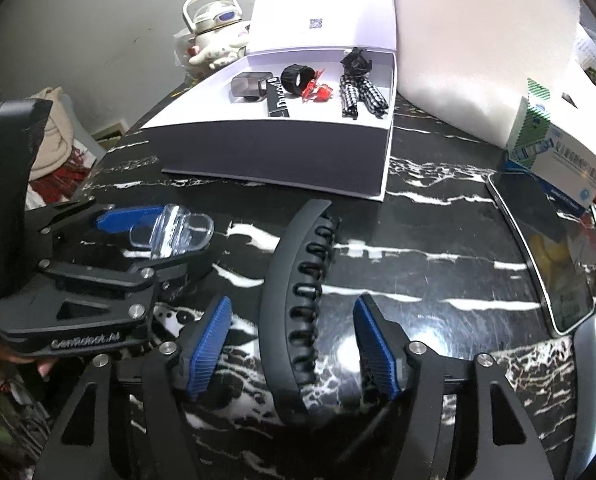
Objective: Organize rigid objects
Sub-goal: 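Grasp the clear plastic clip with the left gripper while the right grasps the black claw clip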
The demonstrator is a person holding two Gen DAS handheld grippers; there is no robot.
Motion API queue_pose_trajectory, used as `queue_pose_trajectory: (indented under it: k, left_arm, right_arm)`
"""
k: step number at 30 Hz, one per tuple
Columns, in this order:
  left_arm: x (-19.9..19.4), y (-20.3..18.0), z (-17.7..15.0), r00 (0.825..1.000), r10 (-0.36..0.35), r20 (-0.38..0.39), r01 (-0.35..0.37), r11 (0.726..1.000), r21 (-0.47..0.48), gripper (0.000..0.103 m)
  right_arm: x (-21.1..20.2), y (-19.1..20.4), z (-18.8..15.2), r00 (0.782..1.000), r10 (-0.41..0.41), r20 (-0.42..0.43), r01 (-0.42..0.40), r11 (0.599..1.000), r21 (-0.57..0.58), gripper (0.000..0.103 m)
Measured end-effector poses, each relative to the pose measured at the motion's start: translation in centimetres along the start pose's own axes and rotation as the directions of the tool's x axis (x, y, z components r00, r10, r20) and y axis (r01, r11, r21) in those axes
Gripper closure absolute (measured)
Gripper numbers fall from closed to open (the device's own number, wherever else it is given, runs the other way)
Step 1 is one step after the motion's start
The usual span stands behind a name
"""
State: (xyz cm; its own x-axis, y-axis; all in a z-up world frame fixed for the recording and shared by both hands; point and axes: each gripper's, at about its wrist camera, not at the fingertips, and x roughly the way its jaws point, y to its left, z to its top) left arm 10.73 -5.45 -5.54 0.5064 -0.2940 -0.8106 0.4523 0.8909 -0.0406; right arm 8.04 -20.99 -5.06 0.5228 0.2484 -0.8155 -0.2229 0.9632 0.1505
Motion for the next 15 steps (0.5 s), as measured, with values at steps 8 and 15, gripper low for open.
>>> queue_pose_trajectory:
  k: [8, 15]
  left_arm:
    - [-0.7, 0.5, -0.9, 1.0, -0.01, -0.008, 0.01, 1.0, 0.002, 0.037]
    - [-1.1, 1.5, -1.5, 1.0, 0.022, -0.012, -0.022, 1.0, -0.016, 0.037]
  right_arm:
    - [0.8, 0.2, 0.7, 0.999, -0.046, 0.003, 0.046, 0.998, -0.036, 0.033]
    - [1.5, 0.9, 1.0, 0.996, -0.09, 0.026, 0.092, 0.992, -0.084, 0.041]
